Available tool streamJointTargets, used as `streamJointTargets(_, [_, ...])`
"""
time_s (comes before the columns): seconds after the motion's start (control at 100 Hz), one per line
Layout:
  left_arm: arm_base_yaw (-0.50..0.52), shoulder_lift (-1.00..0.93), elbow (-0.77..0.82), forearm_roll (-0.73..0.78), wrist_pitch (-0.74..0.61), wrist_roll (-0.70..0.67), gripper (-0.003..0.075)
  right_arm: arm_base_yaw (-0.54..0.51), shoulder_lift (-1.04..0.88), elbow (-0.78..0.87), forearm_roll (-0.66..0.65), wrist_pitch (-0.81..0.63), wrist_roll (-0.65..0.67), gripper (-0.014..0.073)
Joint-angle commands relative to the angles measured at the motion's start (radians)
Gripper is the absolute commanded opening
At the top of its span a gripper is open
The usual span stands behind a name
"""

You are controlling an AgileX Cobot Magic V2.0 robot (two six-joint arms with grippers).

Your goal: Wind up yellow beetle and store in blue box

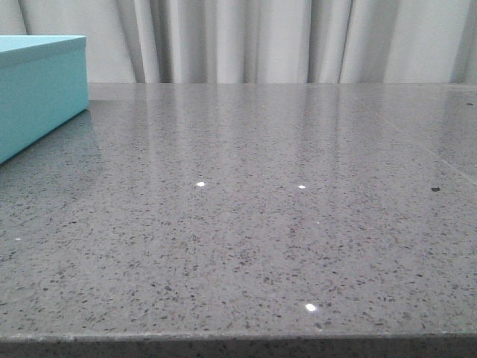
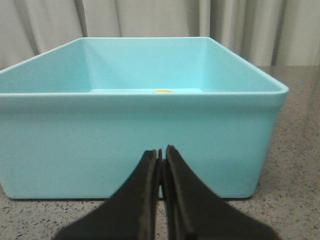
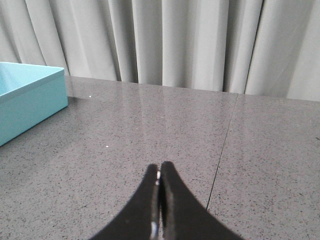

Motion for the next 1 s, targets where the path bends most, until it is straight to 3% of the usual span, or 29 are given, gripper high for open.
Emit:
streamJointTargets(0.0, [0.005, -0.032, 0.022, 0.0, -0.08, -0.014, -0.0019, -0.002, 0.009, -0.025, -0.014, -0.085, -0.008, -0.0061])
streamJointTargets(0.99, [0.005, -0.032, 0.022, 0.0, -0.083, -0.014, -0.0019, -0.004, 0.009, 0.003, -0.016, -0.108, -0.008, -0.0061])
